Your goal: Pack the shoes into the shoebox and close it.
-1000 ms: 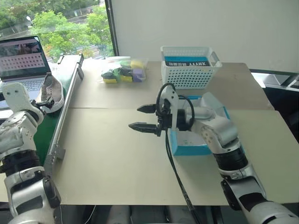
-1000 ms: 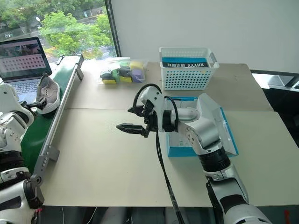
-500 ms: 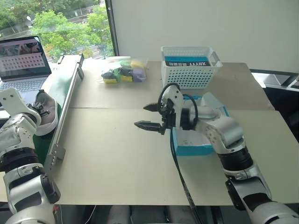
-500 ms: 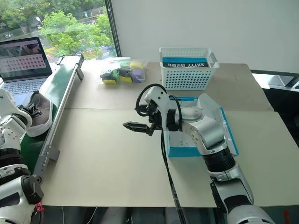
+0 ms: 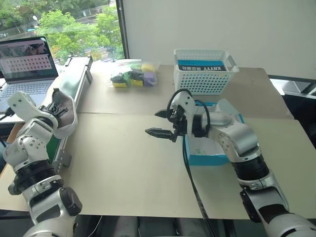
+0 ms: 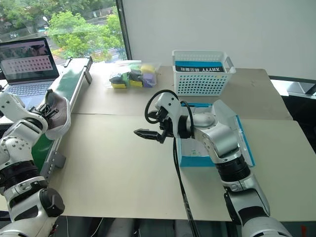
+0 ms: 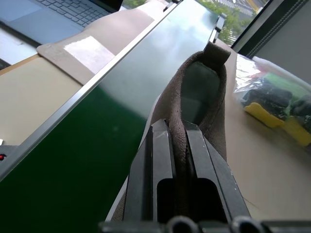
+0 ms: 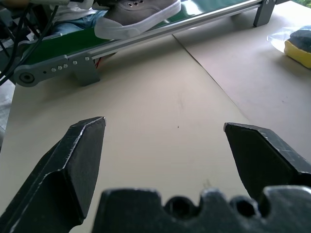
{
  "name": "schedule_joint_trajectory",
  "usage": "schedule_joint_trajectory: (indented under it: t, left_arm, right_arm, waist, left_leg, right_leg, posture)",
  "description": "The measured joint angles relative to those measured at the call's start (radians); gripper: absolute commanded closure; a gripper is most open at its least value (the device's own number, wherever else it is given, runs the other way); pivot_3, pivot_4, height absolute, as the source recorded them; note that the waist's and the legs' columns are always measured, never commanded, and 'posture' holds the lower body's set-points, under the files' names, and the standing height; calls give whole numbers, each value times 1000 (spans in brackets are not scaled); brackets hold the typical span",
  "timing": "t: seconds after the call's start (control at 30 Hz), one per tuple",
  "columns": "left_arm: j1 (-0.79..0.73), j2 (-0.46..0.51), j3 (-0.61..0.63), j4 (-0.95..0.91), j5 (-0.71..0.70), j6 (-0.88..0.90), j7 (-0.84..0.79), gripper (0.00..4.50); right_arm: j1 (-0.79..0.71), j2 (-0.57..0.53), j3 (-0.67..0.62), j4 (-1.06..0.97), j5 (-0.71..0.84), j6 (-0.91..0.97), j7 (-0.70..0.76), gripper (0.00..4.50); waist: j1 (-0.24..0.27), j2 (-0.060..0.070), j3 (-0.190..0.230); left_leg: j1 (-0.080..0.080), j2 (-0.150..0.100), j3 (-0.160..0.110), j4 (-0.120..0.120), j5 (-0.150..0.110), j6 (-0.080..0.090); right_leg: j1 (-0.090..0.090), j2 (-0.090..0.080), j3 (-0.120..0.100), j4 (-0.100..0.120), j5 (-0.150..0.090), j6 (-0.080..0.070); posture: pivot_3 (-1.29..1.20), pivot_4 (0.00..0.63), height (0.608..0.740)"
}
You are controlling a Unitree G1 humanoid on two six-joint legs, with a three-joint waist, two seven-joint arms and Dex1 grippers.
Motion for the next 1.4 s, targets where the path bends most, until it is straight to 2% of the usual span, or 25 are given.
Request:
schedule_joint_trajectory:
  t: [0.17, 0.2, 0.37, 0.5, 0.9, 1.03, 1.27, 1.4]
  left_arm:
    - [-62, -89, -120, -234, -131, 71, -20, 4405]
    - [-65, -108, -154, -277, -149, 93, -14, 4405]
    - [-66, -192, -264, -368, -193, 136, 12, 4405]
    - [-71, -275, -377, -469, -229, 137, 14, 4405]
    - [-85, -341, -462, -490, -239, 103, 11, 4405]
    - [-81, -295, -464, -466, -224, 84, -18, 4405]
    - [-65, -151, -444, -350, -148, 23, -108, 4405]
    - [-69, -194, -447, -335, -147, -17, -128, 4405]
  right_arm:
    - [-56, 106, -144, 77, 97, 113, -104, 0]
    - [-83, 133, -205, 102, 121, 144, -149, 0]
    - [-160, 222, -404, 186, 192, 214, -336, 0]
    - [-183, 236, -494, 229, 235, 264, -428, 0]
    - [-184, 222, -533, 229, 269, 298, -503, 0]
    - [-184, 207, -528, 223, 272, 304, -504, 0]
    - [-181, 55, -505, 129, 297, 406, -472, 0]
    - [-181, 52, -501, 84, 341, 456, -469, 0]
  waist:
    - [8, 0, 0]
    - [7, 0, 0]
    - [-9, 0, 0]
    - [-12, 0, 0]
    - [-19, 0, 0]
    - [-19, 0, 0]
    - [-19, 1, 0]
    - [-16, 1, 0]
  left_leg:
    - [0, 0, 0, 0, 0, -1]
    - [0, 0, 0, 0, 0, 0]
    - [0, 0, 0, -1, 0, 0]
    - [-1, 0, 1, -1, 0, 0]
    - [0, 0, 2, -1, 0, 0]
    - [0, 0, 2, -1, 0, 0]
    - [-1, 0, 2, -1, 0, 0]
    - [-1, 0, 2, -1, 0, 0]
  right_leg:
    - [1, 0, 0, 0, 0, 0]
    - [1, 0, 0, 0, 0, 0]
    - [0, 0, 1, 2, 0, 0]
    - [0, -1, 1, 1, 0, 0]
    - [0, 0, 2, -1, 0, 0]
    - [0, 1, 2, -1, 0, 0]
    - [0, 1, 2, -2, 0, 0]
    - [0, 0, 2, -3, 0, 0]
  posture:
    - [0, 150, 740]
    - [0, 150, 740]
    - [0, 150, 740]
    - [0, 150, 740]
    - [0, 150, 740]
    - [0, 150, 740]
    - [0, 150, 740]
    - [0, 150, 740]
